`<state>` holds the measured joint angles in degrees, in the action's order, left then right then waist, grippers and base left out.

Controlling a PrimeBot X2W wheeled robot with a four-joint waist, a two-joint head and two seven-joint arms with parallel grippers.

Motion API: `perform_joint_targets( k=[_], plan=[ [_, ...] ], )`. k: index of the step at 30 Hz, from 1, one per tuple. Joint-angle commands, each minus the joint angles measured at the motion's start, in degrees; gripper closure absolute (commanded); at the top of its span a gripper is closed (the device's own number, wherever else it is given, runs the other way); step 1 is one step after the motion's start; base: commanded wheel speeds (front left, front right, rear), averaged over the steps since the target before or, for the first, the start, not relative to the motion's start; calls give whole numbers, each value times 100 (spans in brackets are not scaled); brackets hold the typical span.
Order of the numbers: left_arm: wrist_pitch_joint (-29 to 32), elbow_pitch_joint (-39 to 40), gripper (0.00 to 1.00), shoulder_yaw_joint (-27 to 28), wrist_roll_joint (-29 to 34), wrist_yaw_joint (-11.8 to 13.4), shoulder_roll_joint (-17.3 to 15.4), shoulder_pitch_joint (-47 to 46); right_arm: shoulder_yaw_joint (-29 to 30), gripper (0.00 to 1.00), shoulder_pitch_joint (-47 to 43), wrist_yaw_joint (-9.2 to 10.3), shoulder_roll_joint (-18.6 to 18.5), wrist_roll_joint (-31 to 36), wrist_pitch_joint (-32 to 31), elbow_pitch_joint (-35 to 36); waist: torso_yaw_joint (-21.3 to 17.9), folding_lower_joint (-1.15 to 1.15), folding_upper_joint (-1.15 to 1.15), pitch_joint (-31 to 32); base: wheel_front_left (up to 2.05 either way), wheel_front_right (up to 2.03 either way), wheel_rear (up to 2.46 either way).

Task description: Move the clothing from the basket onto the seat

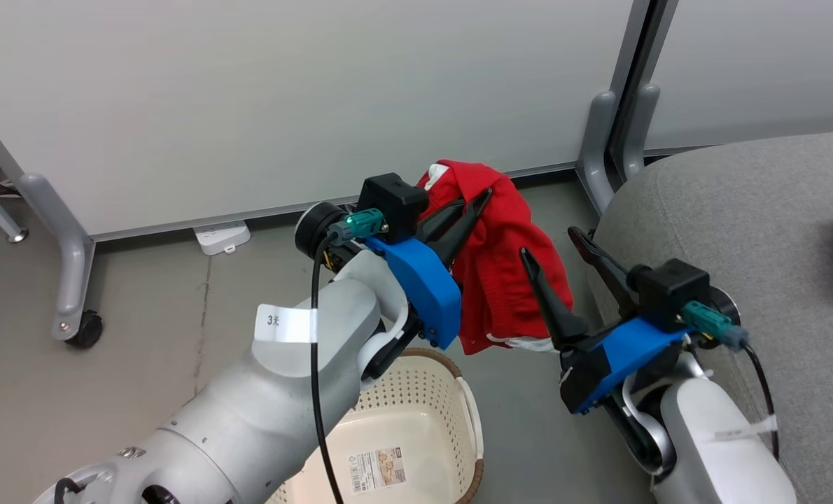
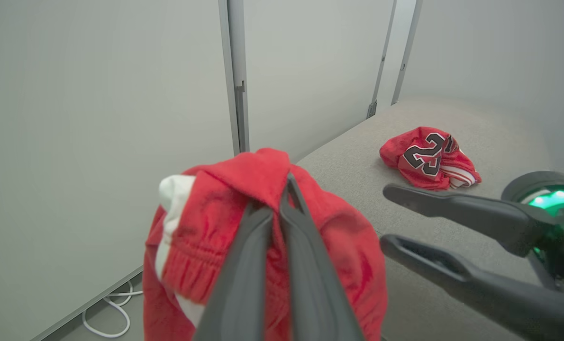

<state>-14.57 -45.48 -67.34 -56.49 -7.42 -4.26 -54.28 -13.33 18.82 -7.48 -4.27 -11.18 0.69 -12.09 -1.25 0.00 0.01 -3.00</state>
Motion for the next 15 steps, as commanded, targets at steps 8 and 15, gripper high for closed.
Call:
perform_joint_targets(
  k=[8,15],
  plan=[
    [-58,55,100,-158,-98,-7,36,-129,-422,0,1027,-2,-6,-258,150,-1343,102,0,-1,-82,0,0,0],
    [-66,222,100,-295,-196,-7,75,-165,-644,0,1521,-2,27,-346,417,-2531,246,0,-1,-24,0,0,0]
  ],
)
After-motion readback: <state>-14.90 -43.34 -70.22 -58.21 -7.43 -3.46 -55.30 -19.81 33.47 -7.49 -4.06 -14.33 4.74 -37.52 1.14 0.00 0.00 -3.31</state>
